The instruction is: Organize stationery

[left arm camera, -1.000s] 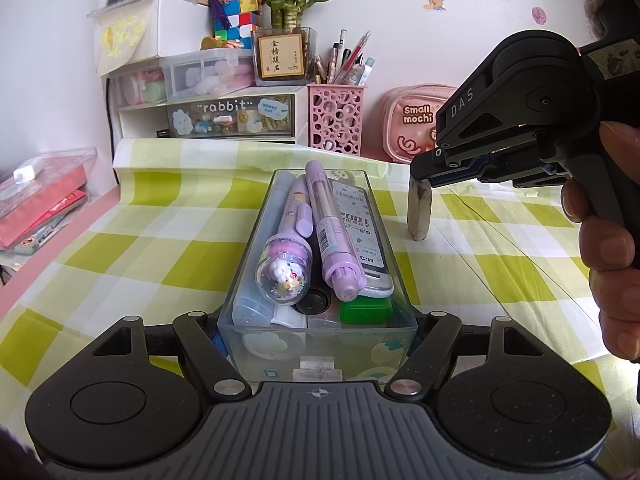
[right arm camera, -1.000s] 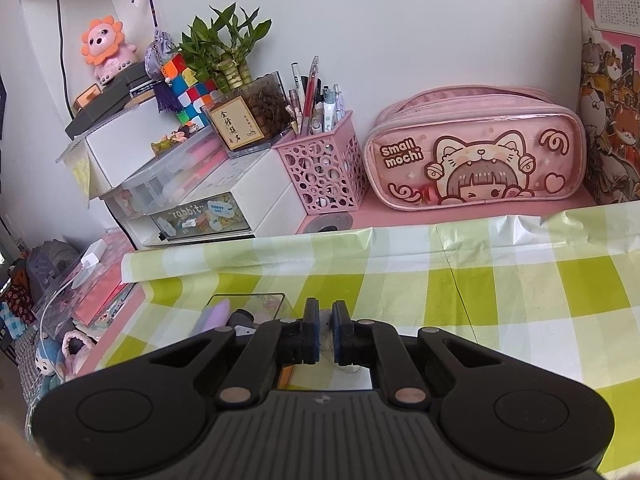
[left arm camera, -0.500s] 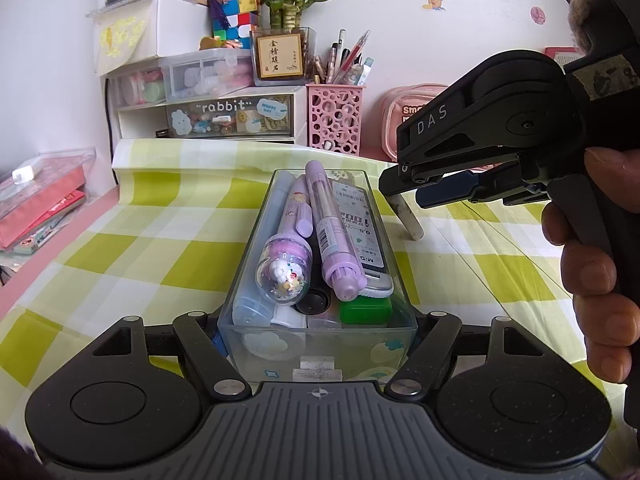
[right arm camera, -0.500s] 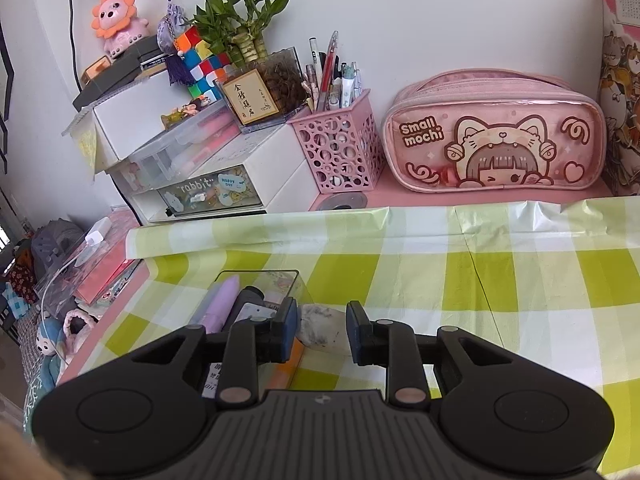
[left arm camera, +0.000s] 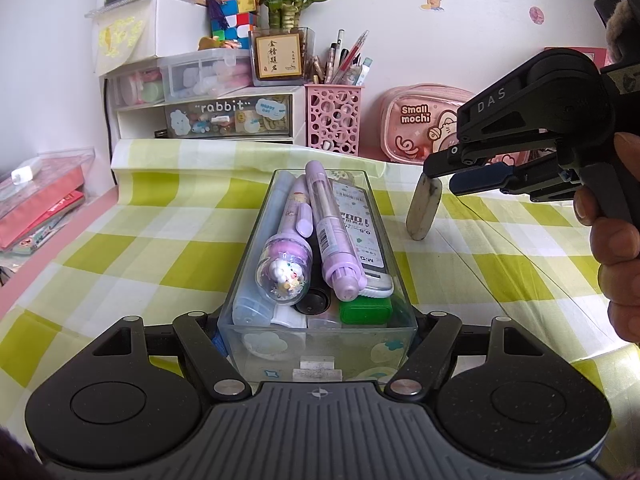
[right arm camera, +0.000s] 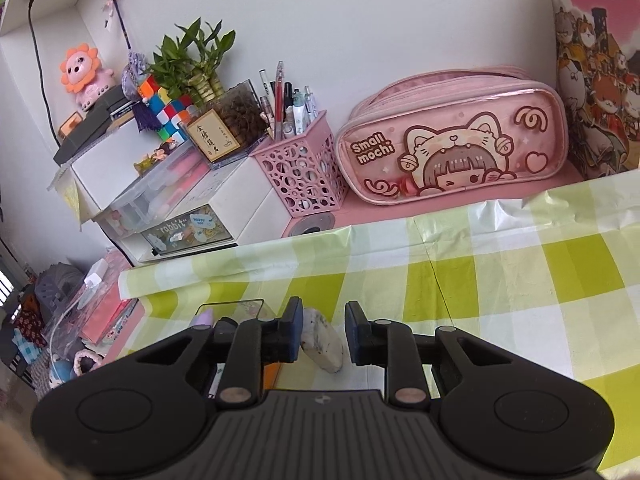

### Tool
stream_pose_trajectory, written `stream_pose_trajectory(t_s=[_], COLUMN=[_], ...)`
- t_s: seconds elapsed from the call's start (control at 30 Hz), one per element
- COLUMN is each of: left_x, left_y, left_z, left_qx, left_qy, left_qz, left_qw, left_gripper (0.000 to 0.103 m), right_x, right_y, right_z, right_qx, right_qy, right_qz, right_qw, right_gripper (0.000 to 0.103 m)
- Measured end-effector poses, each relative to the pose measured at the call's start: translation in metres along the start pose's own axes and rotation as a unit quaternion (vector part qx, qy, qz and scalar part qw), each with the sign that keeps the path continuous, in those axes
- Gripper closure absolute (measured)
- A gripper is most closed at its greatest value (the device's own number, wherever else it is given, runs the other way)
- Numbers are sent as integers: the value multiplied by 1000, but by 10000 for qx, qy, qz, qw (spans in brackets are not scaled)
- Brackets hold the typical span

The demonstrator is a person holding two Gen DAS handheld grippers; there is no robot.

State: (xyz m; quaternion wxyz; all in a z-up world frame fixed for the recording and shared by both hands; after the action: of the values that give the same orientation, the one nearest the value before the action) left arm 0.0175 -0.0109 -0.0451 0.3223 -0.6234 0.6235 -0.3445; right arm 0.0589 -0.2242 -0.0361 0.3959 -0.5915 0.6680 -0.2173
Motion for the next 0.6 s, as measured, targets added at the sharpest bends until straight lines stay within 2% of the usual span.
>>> stream_pose_trajectory(t_s=[0.1, 0.5, 0.6], left_x=[0, 0, 0], left_y=[0, 0, 0], left_z=[0, 0, 0], left_qx=[-1, 1, 1], left_qy=[2, 1, 0], left_qz=[-2, -3, -3], left_qw=[10000, 10000, 10000], left_gripper=[30, 30, 30], right_x=[8, 8, 10], right_y=[-1, -1, -1], right_z=[-1, -3, -3], right_qx=[-34, 17, -49], right_qy=[-102, -17, -196], right_qz=[179, 175, 288], right_qw=[9998, 9998, 9994], right_gripper=[89, 88, 88])
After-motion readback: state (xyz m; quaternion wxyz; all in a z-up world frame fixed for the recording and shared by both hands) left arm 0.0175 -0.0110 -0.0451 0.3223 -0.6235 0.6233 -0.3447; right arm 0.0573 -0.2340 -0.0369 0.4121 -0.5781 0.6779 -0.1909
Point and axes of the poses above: each gripper's, at about its wrist camera, not at the fingertips, and z roughly the way its jaws point, x to its right, y to its underside, the point moved 1 cm from there along z, roughly the way its jaws point, and after that the axes turned 4 degrees about y, right-handed, at the moved point
